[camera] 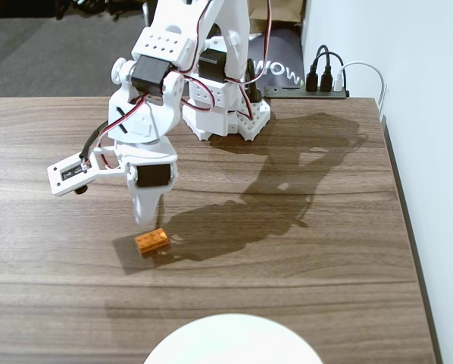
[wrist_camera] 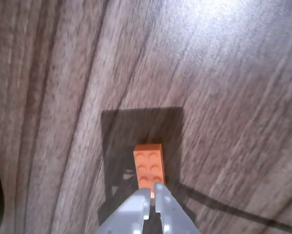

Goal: Grasp a lego block and put it on the plate.

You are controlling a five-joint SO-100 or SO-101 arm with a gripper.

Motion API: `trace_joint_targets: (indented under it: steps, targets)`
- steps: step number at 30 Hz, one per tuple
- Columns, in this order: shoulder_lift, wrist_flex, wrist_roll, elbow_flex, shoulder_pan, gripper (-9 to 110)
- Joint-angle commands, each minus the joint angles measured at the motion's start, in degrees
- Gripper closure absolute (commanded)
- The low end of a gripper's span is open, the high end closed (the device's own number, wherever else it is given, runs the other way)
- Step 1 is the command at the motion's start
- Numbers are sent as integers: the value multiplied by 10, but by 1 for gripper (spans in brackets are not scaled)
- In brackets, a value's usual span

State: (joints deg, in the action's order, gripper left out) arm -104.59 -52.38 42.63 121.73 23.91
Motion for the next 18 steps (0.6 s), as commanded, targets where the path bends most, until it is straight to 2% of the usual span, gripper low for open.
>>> trace_joint_targets:
  steps: [1,18]
  targets:
    - [-1,-34,9,-45,-6,101]
    - [25,-192,26,-180,-14,100]
